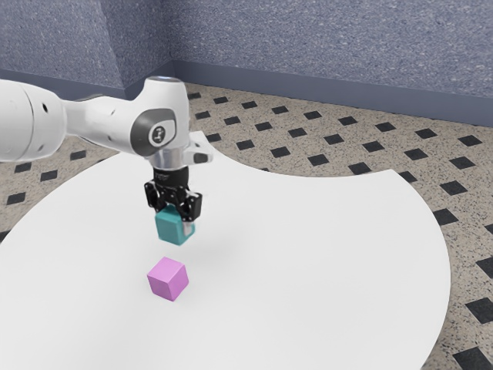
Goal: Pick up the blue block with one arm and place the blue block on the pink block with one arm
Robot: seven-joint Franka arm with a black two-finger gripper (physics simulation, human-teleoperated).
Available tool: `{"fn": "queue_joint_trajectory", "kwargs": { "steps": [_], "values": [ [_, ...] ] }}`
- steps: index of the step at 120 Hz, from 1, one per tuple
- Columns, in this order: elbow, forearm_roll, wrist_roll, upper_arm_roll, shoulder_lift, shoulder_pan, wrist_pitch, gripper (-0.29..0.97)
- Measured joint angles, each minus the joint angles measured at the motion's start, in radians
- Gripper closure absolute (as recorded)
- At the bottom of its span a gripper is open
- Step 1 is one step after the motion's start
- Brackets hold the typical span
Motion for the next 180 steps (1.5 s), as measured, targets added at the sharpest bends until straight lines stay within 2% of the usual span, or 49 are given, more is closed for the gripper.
{"fn": "queue_joint_trajectory", "kwargs": {
  "steps": [33, 118, 147, 180],
  "values": [
    [-0.117, 0.004, 0.012, 0.013, -0.097, 0.002, -0.002, 0.28],
    [-0.192, -0.002, 0.016, 0.029, -0.073, -0.012, 0.057, 0.28],
    [-0.188, 0.009, 0.018, 0.031, -0.074, -0.036, 0.065, 0.1],
    [-0.153, 0.018, 0.021, 0.037, -0.087, -0.036, 0.066, 0.03]
  ]
}}
